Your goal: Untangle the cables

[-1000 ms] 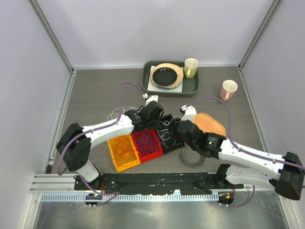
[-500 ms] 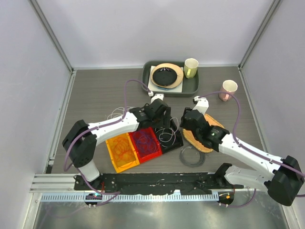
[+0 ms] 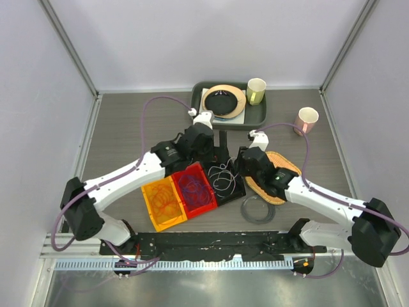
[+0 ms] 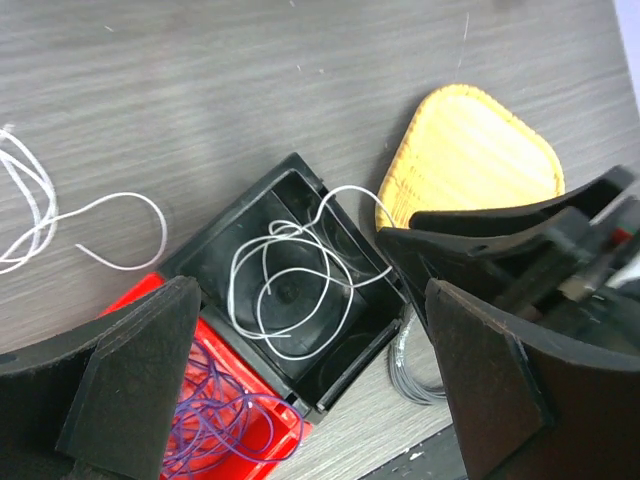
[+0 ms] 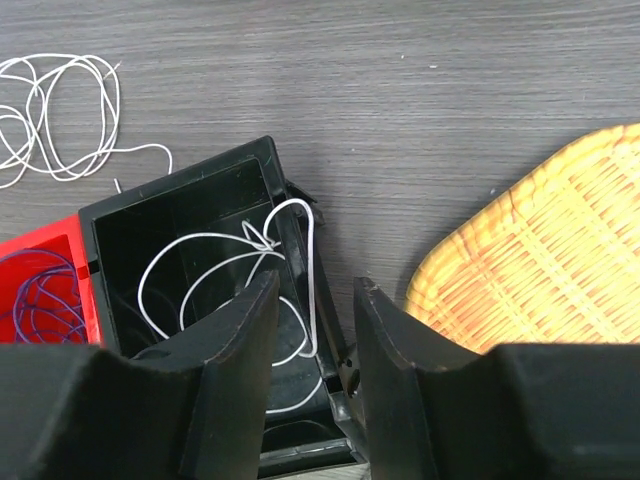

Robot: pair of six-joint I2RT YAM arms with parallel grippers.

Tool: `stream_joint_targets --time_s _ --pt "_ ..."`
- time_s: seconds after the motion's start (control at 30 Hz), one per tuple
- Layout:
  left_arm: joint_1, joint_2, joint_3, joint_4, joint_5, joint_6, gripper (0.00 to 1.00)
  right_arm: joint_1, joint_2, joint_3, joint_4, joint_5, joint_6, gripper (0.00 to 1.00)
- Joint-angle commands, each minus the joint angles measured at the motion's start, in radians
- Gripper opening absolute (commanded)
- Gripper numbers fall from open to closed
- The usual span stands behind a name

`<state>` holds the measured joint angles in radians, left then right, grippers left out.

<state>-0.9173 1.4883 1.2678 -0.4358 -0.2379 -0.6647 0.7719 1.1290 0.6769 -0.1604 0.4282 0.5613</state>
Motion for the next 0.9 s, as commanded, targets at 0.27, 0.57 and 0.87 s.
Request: stream_joint_targets --time_s 0.27,0.57,0.87 --pt "0.144 -0.302 -0.194 -0.076 -0.248 -0.053 1.00 -0.005 0.026 0.010 0.143 -0.201 -0.067 0.01" --pt "0.383 -0.365 -0.323 -0.073 -0.135 -0.084 1.00 0.056 0.178 0.055 0.125 -0.223 -0.083 0.01" --pt "0.527 -0.212 -0.323 -0.023 -0.021 -0.044 1.00 0.093 0.223 0.157 -0.001 -0.089 -0.078 0.10"
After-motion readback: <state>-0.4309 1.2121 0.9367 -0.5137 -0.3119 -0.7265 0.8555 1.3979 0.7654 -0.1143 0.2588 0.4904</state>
